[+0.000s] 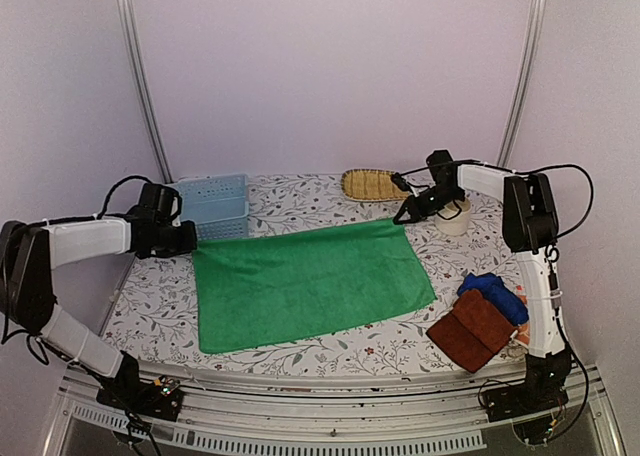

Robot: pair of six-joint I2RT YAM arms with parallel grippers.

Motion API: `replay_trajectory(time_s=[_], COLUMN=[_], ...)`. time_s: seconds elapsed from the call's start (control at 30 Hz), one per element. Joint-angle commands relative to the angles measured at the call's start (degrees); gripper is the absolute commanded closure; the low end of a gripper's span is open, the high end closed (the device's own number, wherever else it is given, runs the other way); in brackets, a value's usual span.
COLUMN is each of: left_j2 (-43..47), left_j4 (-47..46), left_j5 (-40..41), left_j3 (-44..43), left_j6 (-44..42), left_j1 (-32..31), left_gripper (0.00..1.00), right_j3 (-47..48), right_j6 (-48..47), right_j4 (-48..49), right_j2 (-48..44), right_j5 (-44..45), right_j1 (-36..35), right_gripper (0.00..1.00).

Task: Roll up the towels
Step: Pick up the towel from the center of the board, then fold the towel at the center of the board.

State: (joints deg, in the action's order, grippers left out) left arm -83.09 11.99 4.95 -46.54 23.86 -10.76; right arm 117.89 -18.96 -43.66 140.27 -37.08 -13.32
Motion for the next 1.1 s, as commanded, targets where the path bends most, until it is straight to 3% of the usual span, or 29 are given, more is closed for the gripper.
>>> replay_trajectory(time_s=[0.0, 0.7, 1.07], left_j2=[4.1, 13.9, 13.0], left_j4=[0.8, 12.0, 17.2], left_j5=[-0.9, -7.5, -10.6], left_j3=[1.0, 6.3, 6.7], left_j6=[0.6, 2.2, 4.0], left_j1=[-0.3, -0.6, -1.7], left_gripper=[1.00, 1.00, 1.00], right_j3=[-5.0, -25.1, -35.3], right_j6=[-3.2, -10.2, -12.0], right_j4=[2.8, 4.2, 4.5], right_j2=[-7.9, -23.1, -28.8], right_j5=[-2.8, -3.4, -4.5], right_j1=[0.4, 1.2, 1.8], right_gripper=[0.97, 0.97, 0.97])
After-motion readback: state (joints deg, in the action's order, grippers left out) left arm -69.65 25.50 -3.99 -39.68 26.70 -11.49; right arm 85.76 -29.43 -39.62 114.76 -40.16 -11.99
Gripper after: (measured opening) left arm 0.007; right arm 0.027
